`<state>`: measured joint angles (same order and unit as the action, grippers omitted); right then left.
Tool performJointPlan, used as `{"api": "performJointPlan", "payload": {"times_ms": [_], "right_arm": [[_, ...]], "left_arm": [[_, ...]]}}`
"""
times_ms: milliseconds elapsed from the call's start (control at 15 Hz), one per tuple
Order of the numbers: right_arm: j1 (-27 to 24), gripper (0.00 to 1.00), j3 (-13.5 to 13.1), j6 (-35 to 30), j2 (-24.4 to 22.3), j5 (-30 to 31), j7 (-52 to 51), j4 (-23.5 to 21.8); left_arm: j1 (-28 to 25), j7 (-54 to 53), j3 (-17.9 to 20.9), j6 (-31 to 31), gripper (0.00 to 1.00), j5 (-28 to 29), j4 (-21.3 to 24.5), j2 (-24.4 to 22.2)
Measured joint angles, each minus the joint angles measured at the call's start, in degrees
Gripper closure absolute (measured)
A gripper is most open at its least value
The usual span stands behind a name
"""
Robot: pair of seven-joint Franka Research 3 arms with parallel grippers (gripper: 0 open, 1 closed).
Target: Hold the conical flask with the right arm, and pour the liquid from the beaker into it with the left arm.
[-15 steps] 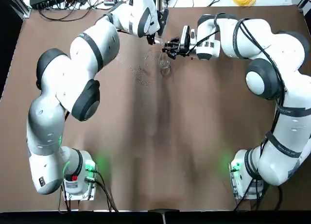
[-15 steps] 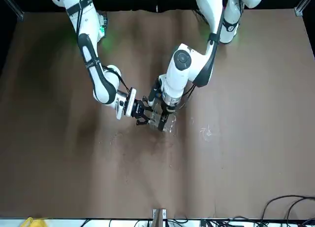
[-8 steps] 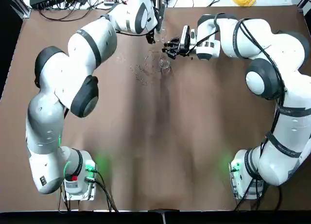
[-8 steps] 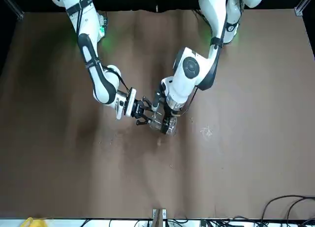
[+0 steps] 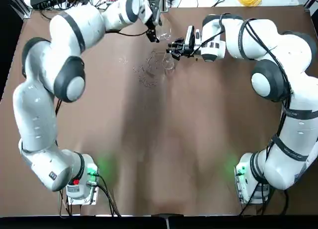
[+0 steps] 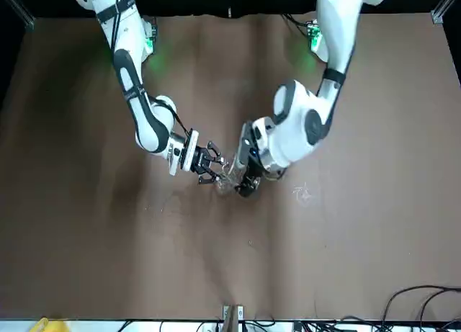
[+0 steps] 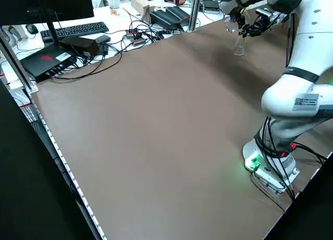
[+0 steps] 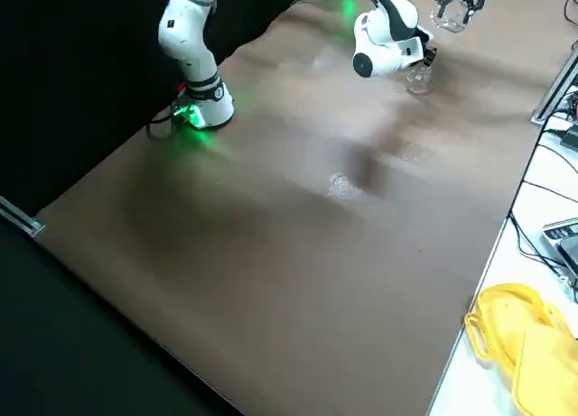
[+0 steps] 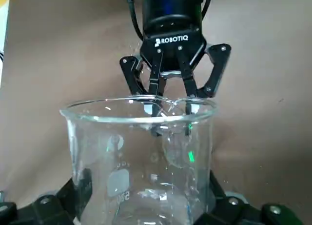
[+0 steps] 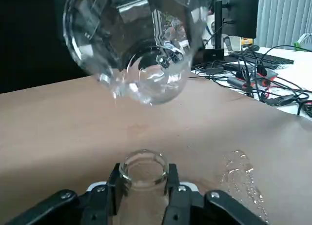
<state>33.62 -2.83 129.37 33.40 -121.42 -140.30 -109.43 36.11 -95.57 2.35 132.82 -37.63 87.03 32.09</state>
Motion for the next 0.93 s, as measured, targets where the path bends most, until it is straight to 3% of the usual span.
{"api": "performJointPlan", "payload": {"times_ms": [267, 400, 467, 933], "right_arm": [[-0.7, 0.61, -0.8, 0.1, 0.0, -0.1, 0.0, 0.0], [-2.0, 0.61, -1.0, 0.2, 0.0, -0.1, -0.6, 0.0], [-4.1, 0.61, -1.1, 0.2, 0.0, -0.1, -0.7, 0.0], [-11.3, 0.61, -1.1, -0.8, 0.0, 1.7, -3.2, 0.0]], "left_arm": [[-19.3, -6.7, -16.6, -3.1, 0.02, -0.9, 0.6, 0.2], [-27.3, -11.6, -22.2, -5.3, 0.02, -4.2, 1.6, 0.9], [-32.9, -17.8, -24.0, -9.1, 0.02, -9.2, 2.2, 1.7], [-46.7, -38.8, -24.0, -23.1, 0.02, -25.1, 3.8, 8.9]]}}
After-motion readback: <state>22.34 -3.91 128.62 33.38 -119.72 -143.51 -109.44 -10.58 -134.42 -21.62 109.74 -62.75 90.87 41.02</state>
